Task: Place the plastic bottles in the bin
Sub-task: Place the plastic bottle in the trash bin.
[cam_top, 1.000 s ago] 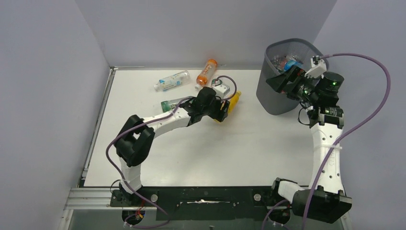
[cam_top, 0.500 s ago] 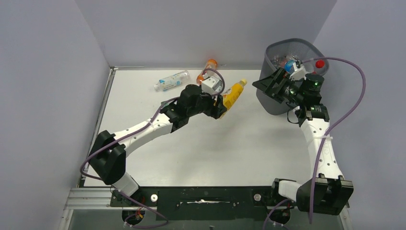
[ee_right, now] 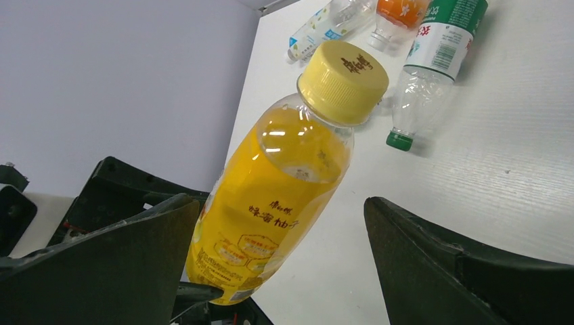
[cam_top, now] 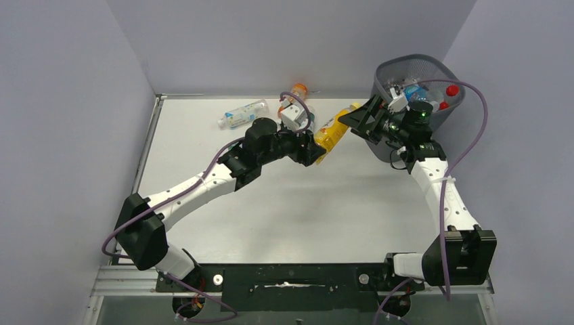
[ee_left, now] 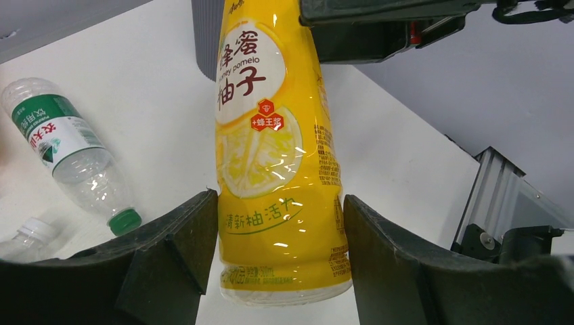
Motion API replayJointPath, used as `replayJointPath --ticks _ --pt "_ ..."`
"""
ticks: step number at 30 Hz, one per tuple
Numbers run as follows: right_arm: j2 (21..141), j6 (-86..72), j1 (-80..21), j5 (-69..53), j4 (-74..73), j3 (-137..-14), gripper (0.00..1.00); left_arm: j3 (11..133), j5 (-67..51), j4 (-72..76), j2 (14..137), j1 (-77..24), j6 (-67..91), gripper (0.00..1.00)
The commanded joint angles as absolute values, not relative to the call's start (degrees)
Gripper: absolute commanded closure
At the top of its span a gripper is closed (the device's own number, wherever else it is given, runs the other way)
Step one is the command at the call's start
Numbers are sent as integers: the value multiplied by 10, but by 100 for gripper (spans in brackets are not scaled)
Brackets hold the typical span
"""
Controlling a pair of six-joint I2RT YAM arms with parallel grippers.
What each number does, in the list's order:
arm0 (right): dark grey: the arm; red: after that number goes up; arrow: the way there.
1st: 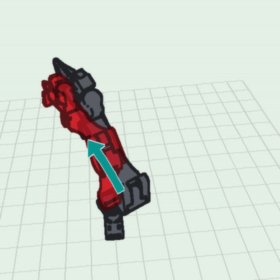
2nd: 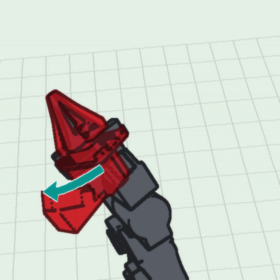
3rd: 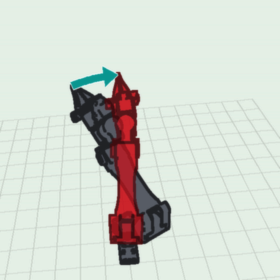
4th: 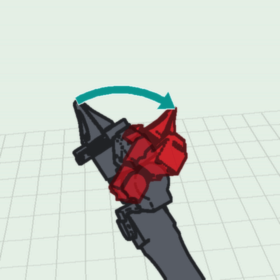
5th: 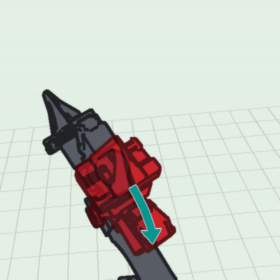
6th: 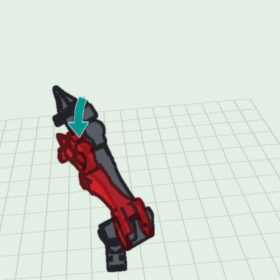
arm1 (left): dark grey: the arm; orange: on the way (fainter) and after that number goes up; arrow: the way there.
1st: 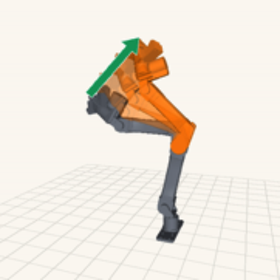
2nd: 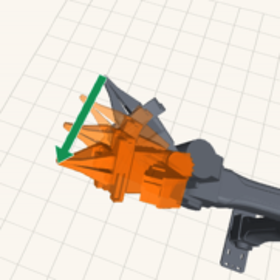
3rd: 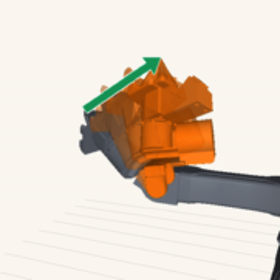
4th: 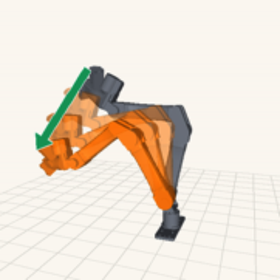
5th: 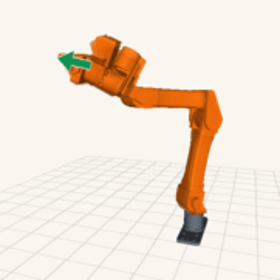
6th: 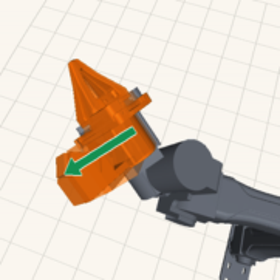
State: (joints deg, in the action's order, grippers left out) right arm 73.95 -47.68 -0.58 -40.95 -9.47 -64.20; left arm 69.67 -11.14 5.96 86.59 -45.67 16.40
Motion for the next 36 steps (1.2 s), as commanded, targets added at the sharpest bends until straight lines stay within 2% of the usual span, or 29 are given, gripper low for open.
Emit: replayJointPath --ticks 1,5,10,12,15,18,24,30,36 --pt "745 -489 -20 -406 -42 -647 0 697 -136 121 841 -459 176 61" --pt "753 -495 -31 -409 -29 -649 3 700 -137 126 850 -462 176 60" --pt "758 -495 -43 -413 -22 -653 15 700 -138 132 864 -462 175 59" --pt "762 -493 -46 -414 -22 -654 24 701 -140 135 868 -463 177 57" --pt "765 -493 -48 -416 -20 -655 45 707 -134 127 874 -463 176 50" --pt "766 -489 -47 -415 -26 -663 53 713 -126 118 879 -463 172 43" --pt "774 -444 -39 -395 -85 -712 55 725 -103 82 869 -462 155 19" --pt "793 -412 38 -414 -137 -792 55 733 -70 42 833 -451 137 17" --pt "831 -362 116 -399 -203 -941 53 726 -51 19 808 -442 129 17"
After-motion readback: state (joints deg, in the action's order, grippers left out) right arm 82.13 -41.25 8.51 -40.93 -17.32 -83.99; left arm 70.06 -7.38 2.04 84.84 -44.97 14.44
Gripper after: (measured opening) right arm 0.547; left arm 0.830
